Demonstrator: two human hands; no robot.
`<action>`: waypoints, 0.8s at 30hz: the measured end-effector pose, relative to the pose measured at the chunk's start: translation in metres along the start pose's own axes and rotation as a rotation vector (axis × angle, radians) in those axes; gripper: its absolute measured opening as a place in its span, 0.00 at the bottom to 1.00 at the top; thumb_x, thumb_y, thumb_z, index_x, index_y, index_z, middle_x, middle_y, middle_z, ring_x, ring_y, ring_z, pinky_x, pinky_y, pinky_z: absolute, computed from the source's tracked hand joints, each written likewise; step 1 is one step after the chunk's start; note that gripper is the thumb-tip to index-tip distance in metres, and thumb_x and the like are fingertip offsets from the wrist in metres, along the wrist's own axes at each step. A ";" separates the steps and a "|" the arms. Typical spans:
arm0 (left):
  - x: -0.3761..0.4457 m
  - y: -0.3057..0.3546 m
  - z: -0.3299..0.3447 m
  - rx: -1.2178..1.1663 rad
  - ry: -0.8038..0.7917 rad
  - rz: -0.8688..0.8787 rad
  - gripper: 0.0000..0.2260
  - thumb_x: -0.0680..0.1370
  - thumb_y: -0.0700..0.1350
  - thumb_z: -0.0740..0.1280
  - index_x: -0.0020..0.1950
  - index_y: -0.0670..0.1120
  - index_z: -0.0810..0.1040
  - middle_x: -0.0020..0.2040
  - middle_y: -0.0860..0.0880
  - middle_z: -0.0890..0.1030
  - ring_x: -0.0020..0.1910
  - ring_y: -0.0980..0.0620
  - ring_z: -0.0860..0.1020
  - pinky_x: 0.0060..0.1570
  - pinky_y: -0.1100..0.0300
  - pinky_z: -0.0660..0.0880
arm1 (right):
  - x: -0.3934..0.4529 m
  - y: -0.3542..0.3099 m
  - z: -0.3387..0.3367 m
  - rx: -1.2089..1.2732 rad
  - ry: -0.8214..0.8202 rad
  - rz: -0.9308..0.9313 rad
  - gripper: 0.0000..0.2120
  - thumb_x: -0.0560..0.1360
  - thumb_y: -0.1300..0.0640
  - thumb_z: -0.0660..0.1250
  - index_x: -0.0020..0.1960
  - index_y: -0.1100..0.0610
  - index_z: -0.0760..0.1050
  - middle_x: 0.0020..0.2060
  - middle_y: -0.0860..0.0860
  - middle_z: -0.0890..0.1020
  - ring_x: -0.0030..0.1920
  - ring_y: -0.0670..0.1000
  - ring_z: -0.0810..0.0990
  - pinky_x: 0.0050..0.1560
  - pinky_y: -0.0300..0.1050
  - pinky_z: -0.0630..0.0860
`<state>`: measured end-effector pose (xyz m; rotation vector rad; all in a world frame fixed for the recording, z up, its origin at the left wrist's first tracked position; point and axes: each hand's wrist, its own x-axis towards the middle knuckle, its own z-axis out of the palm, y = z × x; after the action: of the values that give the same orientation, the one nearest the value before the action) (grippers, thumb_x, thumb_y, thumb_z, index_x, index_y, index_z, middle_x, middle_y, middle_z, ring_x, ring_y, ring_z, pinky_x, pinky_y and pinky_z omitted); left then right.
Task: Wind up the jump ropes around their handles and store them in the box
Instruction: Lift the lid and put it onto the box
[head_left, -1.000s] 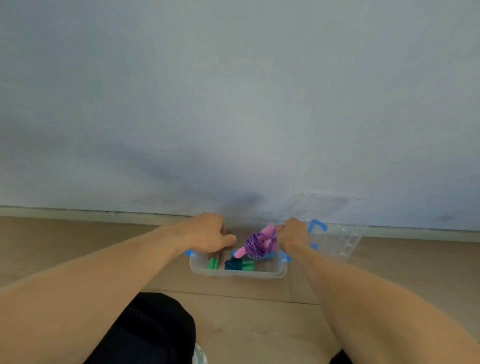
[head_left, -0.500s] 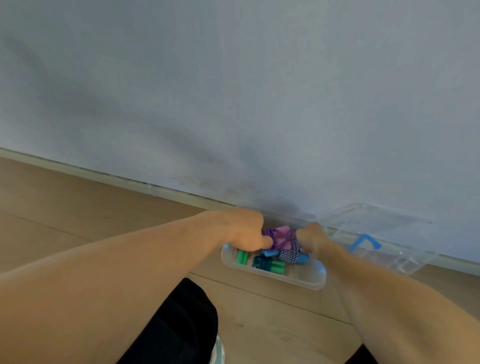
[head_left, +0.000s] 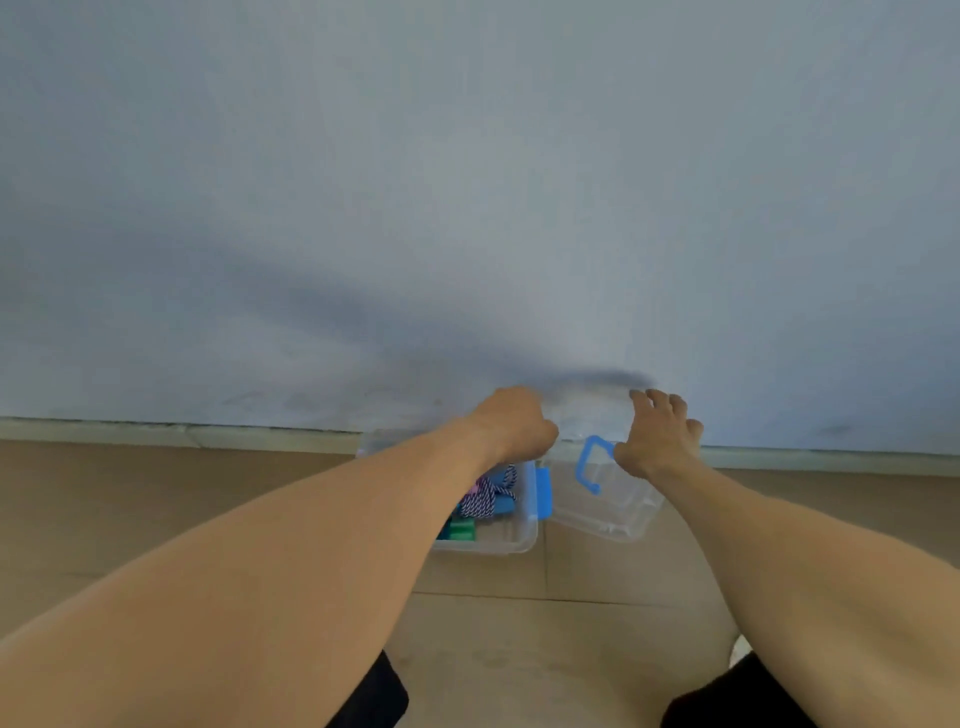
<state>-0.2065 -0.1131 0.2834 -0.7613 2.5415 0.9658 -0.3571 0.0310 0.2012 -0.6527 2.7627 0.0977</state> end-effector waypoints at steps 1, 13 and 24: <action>0.003 0.003 0.006 0.007 -0.004 0.004 0.11 0.79 0.46 0.62 0.47 0.38 0.79 0.44 0.43 0.81 0.42 0.45 0.78 0.42 0.55 0.74 | 0.003 0.005 0.006 -0.013 -0.006 0.005 0.40 0.71 0.57 0.69 0.78 0.52 0.52 0.75 0.51 0.59 0.76 0.55 0.55 0.70 0.55 0.61; 0.023 0.009 0.007 0.023 0.103 -0.062 0.14 0.81 0.46 0.59 0.53 0.35 0.77 0.52 0.38 0.80 0.48 0.41 0.78 0.41 0.58 0.69 | -0.004 0.049 -0.045 0.097 -0.063 -0.017 0.04 0.77 0.63 0.61 0.48 0.55 0.71 0.48 0.53 0.78 0.43 0.55 0.75 0.43 0.44 0.69; 0.005 -0.004 -0.021 -0.464 0.058 -0.378 0.29 0.80 0.61 0.57 0.71 0.41 0.67 0.65 0.38 0.73 0.54 0.38 0.76 0.50 0.50 0.76 | -0.091 0.103 -0.130 0.921 -0.037 -0.285 0.06 0.79 0.62 0.66 0.54 0.55 0.78 0.52 0.47 0.83 0.54 0.45 0.78 0.51 0.34 0.72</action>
<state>-0.2103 -0.1317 0.2945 -1.3546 2.1138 1.4215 -0.3611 0.1447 0.3528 -0.7217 2.2619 -1.1193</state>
